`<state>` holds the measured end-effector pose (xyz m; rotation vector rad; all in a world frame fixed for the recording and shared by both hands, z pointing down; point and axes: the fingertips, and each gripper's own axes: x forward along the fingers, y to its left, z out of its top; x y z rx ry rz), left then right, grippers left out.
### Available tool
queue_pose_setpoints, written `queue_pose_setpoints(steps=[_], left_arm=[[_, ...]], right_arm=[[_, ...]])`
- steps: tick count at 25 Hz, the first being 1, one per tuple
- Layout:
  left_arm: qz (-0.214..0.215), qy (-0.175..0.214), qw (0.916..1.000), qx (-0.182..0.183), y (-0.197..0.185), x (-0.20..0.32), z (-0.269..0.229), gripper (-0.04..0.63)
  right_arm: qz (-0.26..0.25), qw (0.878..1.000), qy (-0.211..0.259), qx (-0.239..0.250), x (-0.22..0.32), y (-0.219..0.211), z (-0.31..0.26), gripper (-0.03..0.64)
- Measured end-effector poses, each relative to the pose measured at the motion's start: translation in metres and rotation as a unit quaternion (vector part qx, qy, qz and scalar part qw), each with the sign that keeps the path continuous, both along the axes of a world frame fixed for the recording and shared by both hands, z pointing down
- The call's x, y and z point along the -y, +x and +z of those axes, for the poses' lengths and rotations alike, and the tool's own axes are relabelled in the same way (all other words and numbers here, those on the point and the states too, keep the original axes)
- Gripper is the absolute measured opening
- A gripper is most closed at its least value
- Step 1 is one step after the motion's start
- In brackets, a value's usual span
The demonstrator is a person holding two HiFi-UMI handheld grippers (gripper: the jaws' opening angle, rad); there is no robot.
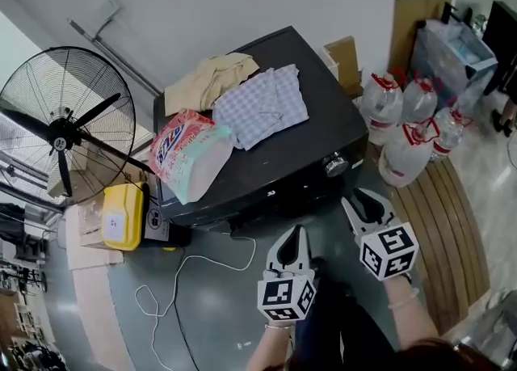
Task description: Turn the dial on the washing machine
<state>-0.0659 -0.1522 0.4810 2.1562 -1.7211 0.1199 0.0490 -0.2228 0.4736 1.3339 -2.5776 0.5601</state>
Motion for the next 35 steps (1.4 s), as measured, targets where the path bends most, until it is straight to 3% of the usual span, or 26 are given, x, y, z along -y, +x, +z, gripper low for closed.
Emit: queue_pose_setpoints(steps=[19,35], left_arm=[[-0.057,-0.021,0.9981,-0.011,-0.007,-0.06,-0.048,0.017],[-0.03,0.018,0.9993,0.011,0.004,-0.085,-0.103,0.017]], right_arm=[[-0.04,0.999,-0.01,0.015,-0.058,0.0,-0.056,0.074],[-0.051,0.998,-0.001,0.021,-0.106,-0.005,-0.087,0.034]])
